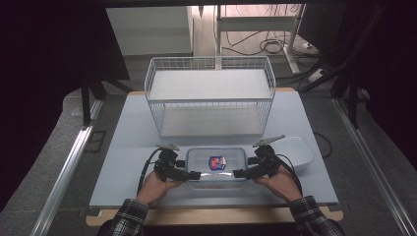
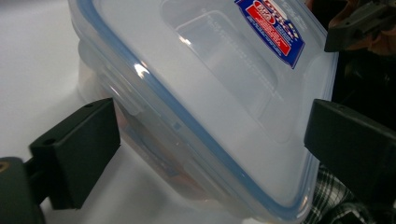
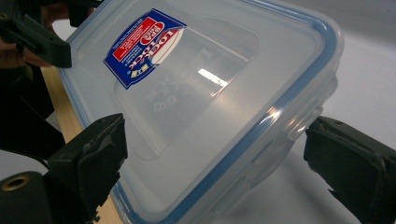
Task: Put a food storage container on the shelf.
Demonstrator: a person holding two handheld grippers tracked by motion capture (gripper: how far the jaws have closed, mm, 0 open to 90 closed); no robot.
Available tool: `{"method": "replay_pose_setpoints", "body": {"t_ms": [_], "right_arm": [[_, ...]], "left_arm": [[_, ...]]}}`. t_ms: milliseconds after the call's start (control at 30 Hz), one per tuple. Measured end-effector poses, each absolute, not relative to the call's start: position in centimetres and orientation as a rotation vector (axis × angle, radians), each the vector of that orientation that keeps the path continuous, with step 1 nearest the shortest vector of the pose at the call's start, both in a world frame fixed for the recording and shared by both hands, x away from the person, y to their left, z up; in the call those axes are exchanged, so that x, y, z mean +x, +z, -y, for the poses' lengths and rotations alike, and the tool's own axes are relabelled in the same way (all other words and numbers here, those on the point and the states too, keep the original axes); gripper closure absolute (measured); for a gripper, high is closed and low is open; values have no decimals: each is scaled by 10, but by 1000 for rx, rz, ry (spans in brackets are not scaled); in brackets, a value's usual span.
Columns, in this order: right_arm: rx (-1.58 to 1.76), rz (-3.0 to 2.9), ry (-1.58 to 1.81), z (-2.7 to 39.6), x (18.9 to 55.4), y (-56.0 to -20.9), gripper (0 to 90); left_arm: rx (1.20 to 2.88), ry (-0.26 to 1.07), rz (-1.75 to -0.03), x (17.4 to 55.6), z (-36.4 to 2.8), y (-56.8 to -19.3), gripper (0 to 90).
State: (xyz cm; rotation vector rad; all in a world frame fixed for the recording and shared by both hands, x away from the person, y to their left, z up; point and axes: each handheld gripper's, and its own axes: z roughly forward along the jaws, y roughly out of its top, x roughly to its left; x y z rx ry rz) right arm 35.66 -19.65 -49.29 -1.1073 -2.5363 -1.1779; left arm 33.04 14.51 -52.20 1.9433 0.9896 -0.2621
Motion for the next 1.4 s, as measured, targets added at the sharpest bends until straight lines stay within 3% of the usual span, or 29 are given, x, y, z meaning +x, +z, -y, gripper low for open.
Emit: {"method": "replay_pose_setpoints", "body": {"t_ms": [100, 200, 233, 500, 567, 933, 1400], "right_arm": [[-1116, 2491, -1152, 195, 358, -496, 47], [-1122, 2497, -1152, 195, 356, -495, 79], [-1122, 2498, -1161, 198, 354, -491, 137], [-1120, 2436, -1172, 211, 345, -488, 299], [-1126, 2390, -1218, 220, 345, -486, 395], [-1224, 2322, -1293, 223, 336, -483, 488], [-1247, 2376, -1383, 217, 331, -473, 478]], "left_arm": [[1941, -267, -1003, 328, -146, -520, 63], [1932, -259, -1000, 323, -151, -517, 134], [1921, -259, -1002, 321, -153, -517, 201], [1882, -235, -1000, 304, -160, -514, 339], [1836, -253, -1013, 302, -165, -515, 392], [1769, -212, -1060, 298, -167, -511, 489], [1753, -123, -1057, 296, -167, -495, 518]]}}
